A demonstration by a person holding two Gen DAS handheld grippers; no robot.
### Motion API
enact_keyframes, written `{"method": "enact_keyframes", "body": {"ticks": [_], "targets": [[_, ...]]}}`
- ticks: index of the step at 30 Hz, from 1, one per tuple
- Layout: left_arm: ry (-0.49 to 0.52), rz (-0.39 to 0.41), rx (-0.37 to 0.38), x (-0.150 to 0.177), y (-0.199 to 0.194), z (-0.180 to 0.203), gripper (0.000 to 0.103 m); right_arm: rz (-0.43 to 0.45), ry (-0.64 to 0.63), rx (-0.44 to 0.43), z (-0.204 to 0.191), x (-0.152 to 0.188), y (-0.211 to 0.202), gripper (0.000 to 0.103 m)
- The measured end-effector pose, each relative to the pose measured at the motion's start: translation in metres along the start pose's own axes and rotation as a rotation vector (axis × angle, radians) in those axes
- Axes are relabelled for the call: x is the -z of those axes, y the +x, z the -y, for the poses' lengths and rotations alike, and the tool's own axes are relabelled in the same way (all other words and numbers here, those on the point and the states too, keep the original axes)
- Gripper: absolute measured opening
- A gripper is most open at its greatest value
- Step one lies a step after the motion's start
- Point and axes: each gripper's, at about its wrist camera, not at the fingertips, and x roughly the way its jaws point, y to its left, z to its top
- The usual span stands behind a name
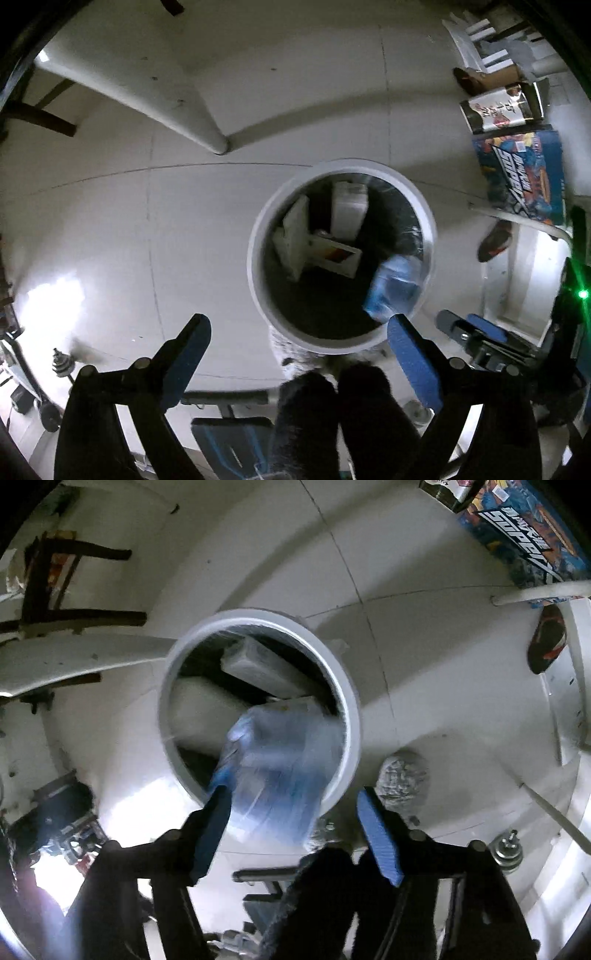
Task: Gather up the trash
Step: 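Carry the medicine box and blue bag to the white bin and release both, then move both tools back over the table toward the remaining items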
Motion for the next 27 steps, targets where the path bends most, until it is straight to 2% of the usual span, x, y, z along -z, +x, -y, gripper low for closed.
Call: {"method": "enact_keyframes", "body": {"ticks": [1,3,6,13,21,27], "targets": [[-0.002,0.018,-0.023,0.004,-0.004,0.000,0.098,0.001,-0.006,0.003,0.000,0.001,0.000,0.090],[0.002,0.045,-0.061,0.011,-0.013,0.000,0.098,0.012,-0.024,0.036,-0.002,0.004,-0.004,0.101],[0.001,0.079,-0.112,0.024,-0.032,-0.003,0.098,0.037,-0.074,0.107,-0.007,0.010,-0.017,0.101],[0.002,0.114,-0.136,0.046,-0.075,0.002,0.098,0.108,-0.123,0.197,-0.025,0.028,-0.072,0.101],[-0.009,0.135,-0.136,0.080,-0.137,0.013,0.098,0.149,-0.158,0.230,-0.047,0.056,-0.151,0.101],[0.009,0.171,-0.145,0.104,-0.202,0.018,0.098,0.168,-0.195,0.230,-0.070,0.086,-0.215,0.101]]}}
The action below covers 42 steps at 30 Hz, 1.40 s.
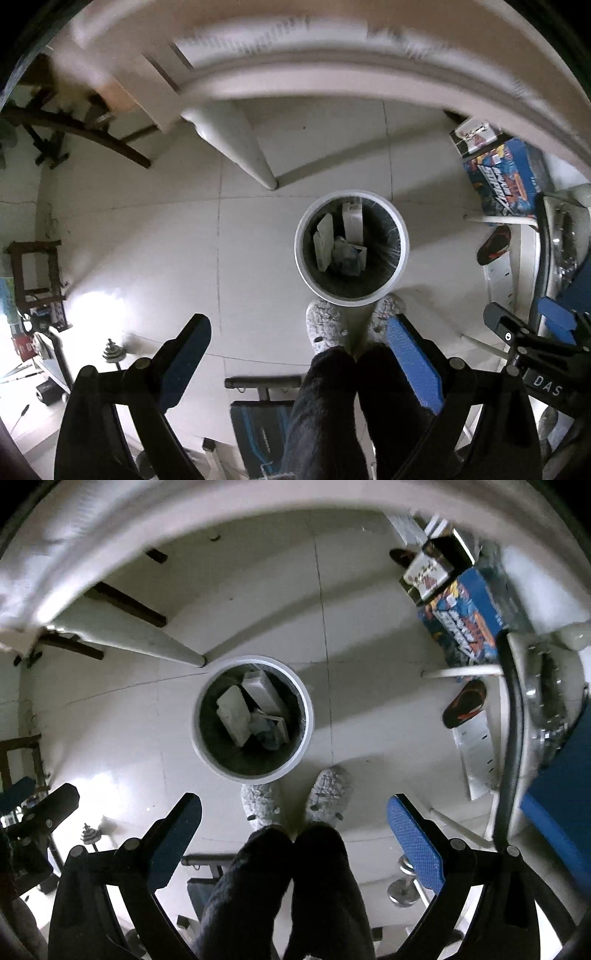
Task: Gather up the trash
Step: 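Move both tools back over the table toward the remaining items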
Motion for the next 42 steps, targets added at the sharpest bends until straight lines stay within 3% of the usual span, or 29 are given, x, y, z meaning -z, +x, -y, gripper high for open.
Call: {"method": "enact_keyframes", "body": {"ticks": [12,16,21,28,33,37,42], "targets": [[-0.004,0.121,0.019,-0.009,-0.136,-0.020,0.098,0.091,-0.014,-0.052,-0.024,0.009,-0.168,0.101],[-0.013,0.193,0.013,-0.034,-0.174,-0.016,0.098,0.145,0.021,-0.097,-0.022,-0.006,-0.216,0.101],[-0.013,0.284,0.002,-0.089,-0.212,0.012,0.098,0.227,0.120,-0.147,0.006,-0.048,-0.269,0.101],[-0.004,0.348,0.006,-0.207,-0.241,0.091,0.098,0.297,0.308,-0.130,0.102,-0.140,-0.307,0.102],[-0.039,0.306,0.027,-0.302,-0.236,0.147,0.098,0.295,0.458,-0.041,0.201,-0.224,-0.313,0.101],[-0.055,0.262,0.035,-0.365,-0.222,0.188,0.098,0.266,0.586,0.044,0.286,-0.286,-0.296,0.101],[-0.095,0.197,0.084,-0.437,-0.198,0.223,0.098,0.150,0.654,0.128,0.365,-0.353,-0.244,0.101]]}}
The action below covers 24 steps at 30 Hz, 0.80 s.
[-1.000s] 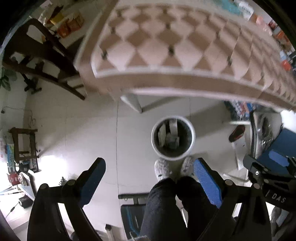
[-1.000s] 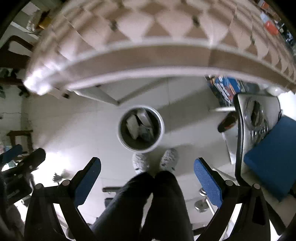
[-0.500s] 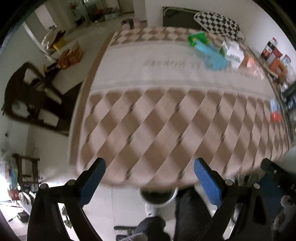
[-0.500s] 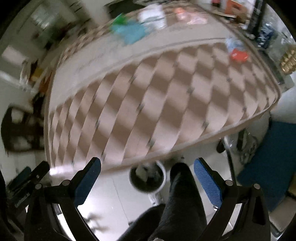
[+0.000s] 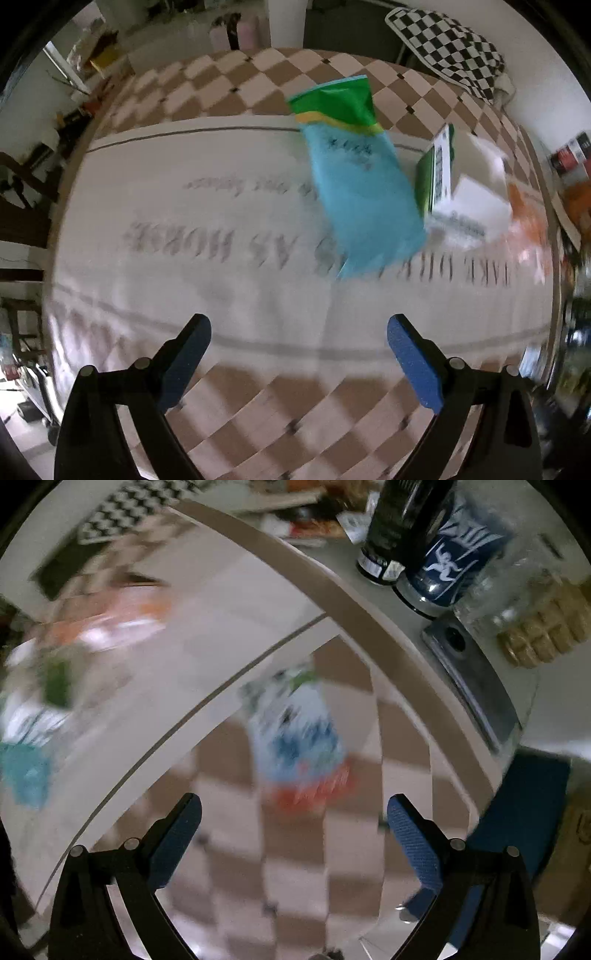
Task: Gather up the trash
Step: 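Move both tools back over the table toward the remaining items, then grasp the teal-green rice bag with the left gripper while the right grasps the DHA milk carton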
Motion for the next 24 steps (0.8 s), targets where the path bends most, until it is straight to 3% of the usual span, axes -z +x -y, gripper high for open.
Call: {"method": "enact_keyframes", "body": {"ticks": [3,8,9,16,24], "targets": [[-0.019,-0.017,-0.002,-0.027,0.016,0.012,0.097,-0.048,0.012,0.009,-0.001,-0.022,0.026,0.100],[-0.048,-0.013,0.013,-0.060,0.023,0.021,0.097,-0.066,0.038,-0.028,-0.010,-0.042,0.037,0.062],[-0.053,-0.009,0.015,-0.063,0.022,0.022,0.097,-0.067,0.037,-0.044,-0.014,-0.044,0.036,0.059],[-0.076,-0.019,0.016,-0.084,0.030,0.025,0.097,-0.068,-0.099,-0.171,-0.093,-0.078,0.034,0.058],[-0.101,-0.094,-0.008,-0.109,0.061,0.030,0.097,-0.056,-0.187,-0.202,-0.164,-0.107,0.034,0.058]]}}
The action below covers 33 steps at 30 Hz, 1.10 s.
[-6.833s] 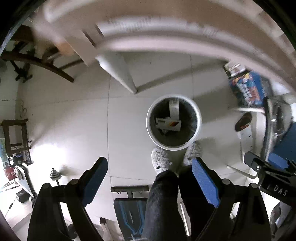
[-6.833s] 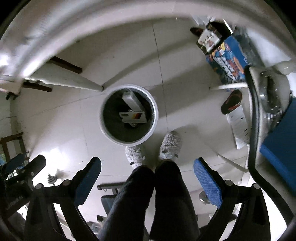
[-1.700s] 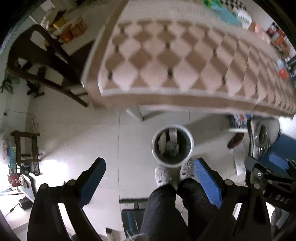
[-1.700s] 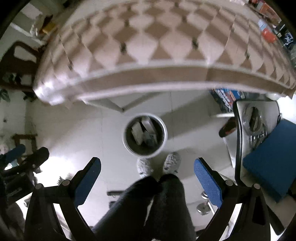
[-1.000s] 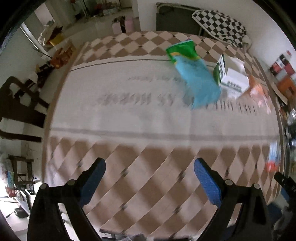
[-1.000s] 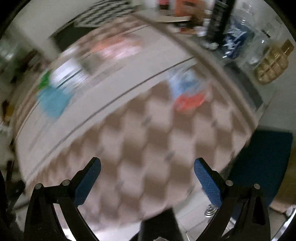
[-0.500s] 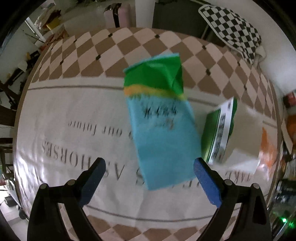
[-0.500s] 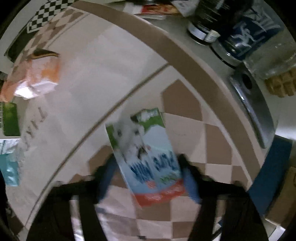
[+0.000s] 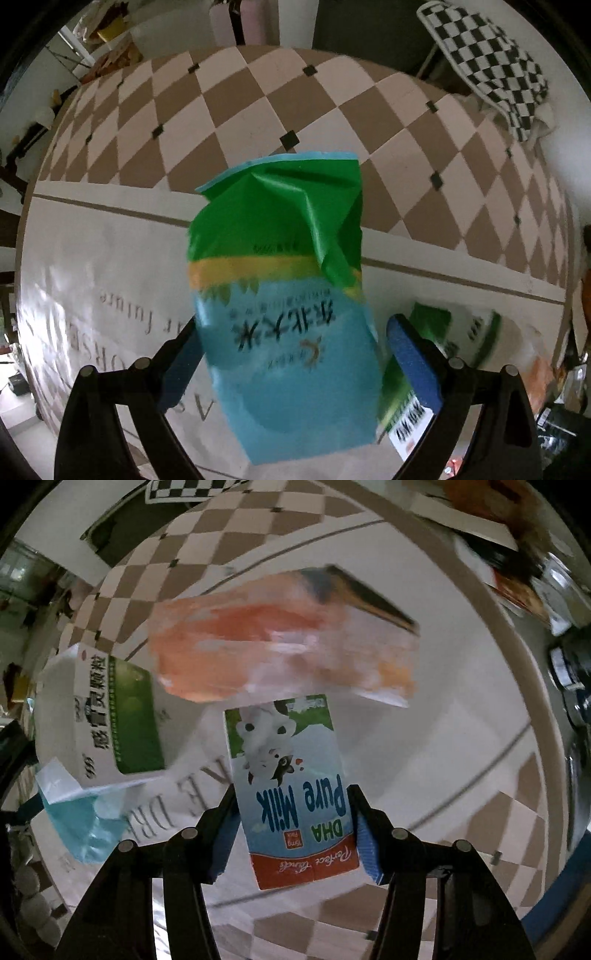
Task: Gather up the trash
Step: 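Grasp the teal-green rice bag with the left gripper while the right grasps the DHA milk carton, then carry the rice bag and milk carton over the white bin and release both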
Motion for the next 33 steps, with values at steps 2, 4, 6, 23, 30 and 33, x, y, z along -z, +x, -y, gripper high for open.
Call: {"method": "enact_keyframes", "body": {"ticks": [2,4,6,23,30,33], "targets": [[-0.009,0.002,-0.003,-0.004,0.002,-0.003,0.097,-0.007,-0.008,-0.002,-0.009,-0.003,0.004,0.058],[-0.026,0.003,0.014,-0.006,0.002,-0.010,0.096,-0.013,-0.011,-0.004,-0.011,-0.002,0.005,0.058],[-0.024,0.017,0.030,-0.008,0.002,-0.012,0.085,-0.008,-0.016,0.002,-0.018,0.000,0.007,0.058],[-0.012,0.058,0.195,0.001,-0.034,-0.037,0.081,-0.012,0.011,-0.061,0.010,0.016,0.007,0.057],[0.066,0.072,0.149,0.021,-0.037,-0.049,0.077,0.011,-0.016,-0.058,0.004,0.042,-0.011,0.057],[0.110,0.089,0.128,0.044,-0.051,-0.064,0.076,0.014,-0.031,-0.066,0.005,0.047,-0.019,0.057]]}}
